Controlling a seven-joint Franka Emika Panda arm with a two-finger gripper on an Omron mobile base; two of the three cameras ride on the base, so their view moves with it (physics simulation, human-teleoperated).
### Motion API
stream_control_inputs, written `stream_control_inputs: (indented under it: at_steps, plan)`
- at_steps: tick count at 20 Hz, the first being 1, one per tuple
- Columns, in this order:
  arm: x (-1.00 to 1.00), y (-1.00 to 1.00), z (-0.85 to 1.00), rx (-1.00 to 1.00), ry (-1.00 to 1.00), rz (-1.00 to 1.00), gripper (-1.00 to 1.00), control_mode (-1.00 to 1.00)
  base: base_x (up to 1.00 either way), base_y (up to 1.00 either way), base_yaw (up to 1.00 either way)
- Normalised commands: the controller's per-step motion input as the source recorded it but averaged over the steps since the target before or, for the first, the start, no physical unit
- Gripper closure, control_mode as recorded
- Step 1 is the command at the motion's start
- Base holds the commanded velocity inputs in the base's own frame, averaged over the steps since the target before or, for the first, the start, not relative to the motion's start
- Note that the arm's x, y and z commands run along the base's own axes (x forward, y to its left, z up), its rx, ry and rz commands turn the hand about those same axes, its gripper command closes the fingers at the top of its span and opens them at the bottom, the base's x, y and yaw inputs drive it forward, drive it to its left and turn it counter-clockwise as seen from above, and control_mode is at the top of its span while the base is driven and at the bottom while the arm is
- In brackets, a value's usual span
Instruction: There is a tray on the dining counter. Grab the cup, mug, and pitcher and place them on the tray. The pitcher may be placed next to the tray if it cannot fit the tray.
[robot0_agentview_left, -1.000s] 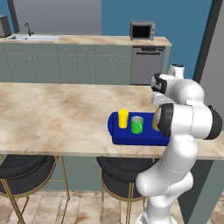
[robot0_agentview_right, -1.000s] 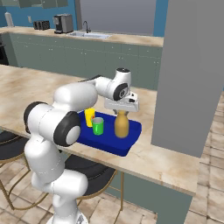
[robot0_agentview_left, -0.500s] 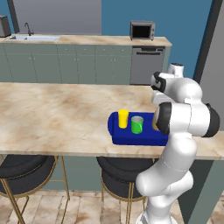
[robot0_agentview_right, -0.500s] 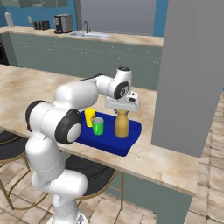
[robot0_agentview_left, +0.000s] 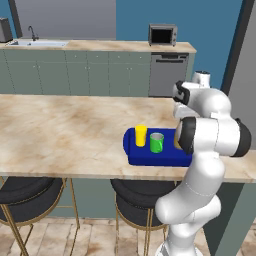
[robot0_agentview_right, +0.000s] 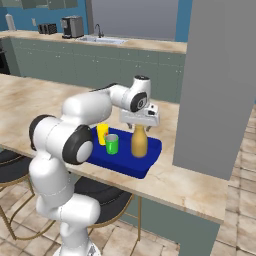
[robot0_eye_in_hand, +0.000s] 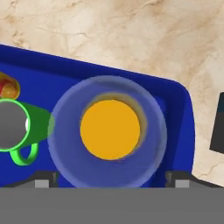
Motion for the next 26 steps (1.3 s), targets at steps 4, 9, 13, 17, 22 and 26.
stream_control_inputs:
  at_steps: [4,9,13,17,22,26]
  plan:
    - [-0.01,0.0,0.41,0.0,0.0,0.0,-1.0,-1.0,0.0,0.0,0.0]
    - [-0.22,0.0,0.4,0.0,0.0,0.0,-1.0,-1.0,0.0,0.0,0.0]
    - [-0.67,0.01,0.32,-0.04,0.0,0.0,-1.0,-1.0,0.0,0.0,0.0]
    - [-1.0,0.18,0.31,-0.08,0.0,0.0,-1.0,-1.0,0.0,0.0,0.0]
    - [-1.0,0.48,0.37,-0.1,0.0,0.0,-1.0,-1.0,0.0,0.0,0.0]
    - [-1.0,0.7,0.38,-0.09,0.0,0.0,-1.0,-1.0,0.0,0.0,0.0]
